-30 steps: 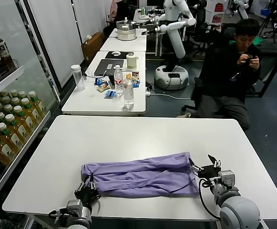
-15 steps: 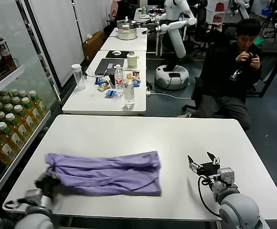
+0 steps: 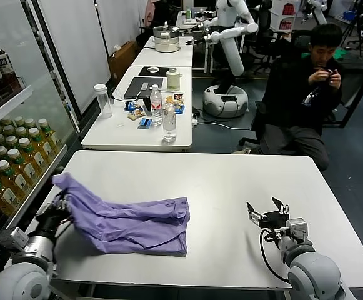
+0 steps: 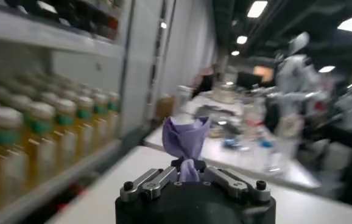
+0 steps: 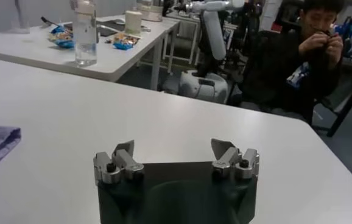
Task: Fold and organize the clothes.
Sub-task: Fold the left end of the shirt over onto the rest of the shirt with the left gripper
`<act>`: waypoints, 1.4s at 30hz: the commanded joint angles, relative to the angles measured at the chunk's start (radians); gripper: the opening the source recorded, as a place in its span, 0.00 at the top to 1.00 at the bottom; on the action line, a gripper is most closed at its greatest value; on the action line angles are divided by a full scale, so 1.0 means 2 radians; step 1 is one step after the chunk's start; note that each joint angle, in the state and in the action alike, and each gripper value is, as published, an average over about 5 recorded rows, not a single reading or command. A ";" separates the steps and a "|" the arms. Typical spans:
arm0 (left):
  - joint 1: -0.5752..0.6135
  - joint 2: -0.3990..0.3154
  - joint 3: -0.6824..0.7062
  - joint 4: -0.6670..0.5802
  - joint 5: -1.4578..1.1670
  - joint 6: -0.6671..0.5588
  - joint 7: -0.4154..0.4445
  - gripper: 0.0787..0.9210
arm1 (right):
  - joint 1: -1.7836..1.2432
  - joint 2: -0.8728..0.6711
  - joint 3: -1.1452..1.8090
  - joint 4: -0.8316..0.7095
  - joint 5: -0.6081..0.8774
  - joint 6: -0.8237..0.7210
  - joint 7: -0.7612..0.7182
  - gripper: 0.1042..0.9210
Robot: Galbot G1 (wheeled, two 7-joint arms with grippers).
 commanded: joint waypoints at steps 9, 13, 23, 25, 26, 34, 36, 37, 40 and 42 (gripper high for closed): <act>-0.064 -0.089 0.184 -0.022 -0.142 0.012 -0.010 0.92 | 0.003 -0.005 0.004 0.000 0.000 0.000 -0.001 0.12; -0.075 -0.097 0.219 -0.005 -0.119 0.013 -0.010 0.92 | 0.004 -0.005 0.004 -0.002 0.000 0.000 -0.001 0.12; -0.088 -0.094 0.274 0.033 -0.036 0.018 -0.005 0.92 | 0.008 -0.006 0.004 -0.005 0.001 0.001 -0.001 0.12; -0.092 -0.094 0.275 0.040 -0.025 0.018 -0.003 0.90 | 0.008 -0.005 0.003 -0.006 0.000 0.001 -0.001 0.12; -0.094 -0.095 0.274 0.042 -0.023 0.018 -0.001 0.88 | 0.009 -0.005 0.002 -0.006 0.000 0.001 -0.001 0.12; -0.073 -0.089 0.260 0.004 -0.068 0.019 0.029 0.61 | 0.015 -0.003 -0.007 -0.010 -0.001 0.001 -0.001 0.12; -0.060 -0.086 0.244 -0.011 -0.081 0.019 0.033 0.55 | 0.017 -0.002 -0.010 -0.011 -0.001 0.001 0.000 0.12; -0.055 -0.084 0.235 -0.017 -0.081 0.017 0.033 0.51 | 0.018 -0.002 -0.011 -0.012 -0.002 0.001 0.000 0.12; -0.041 -0.071 0.201 -0.015 -0.029 -0.003 0.019 0.41 | 0.020 -0.001 -0.013 -0.012 -0.002 0.001 -0.001 0.12; -0.036 -0.060 0.181 0.006 0.037 -0.023 0.003 0.35 | 0.021 0.000 -0.014 -0.013 -0.002 0.002 -0.001 0.12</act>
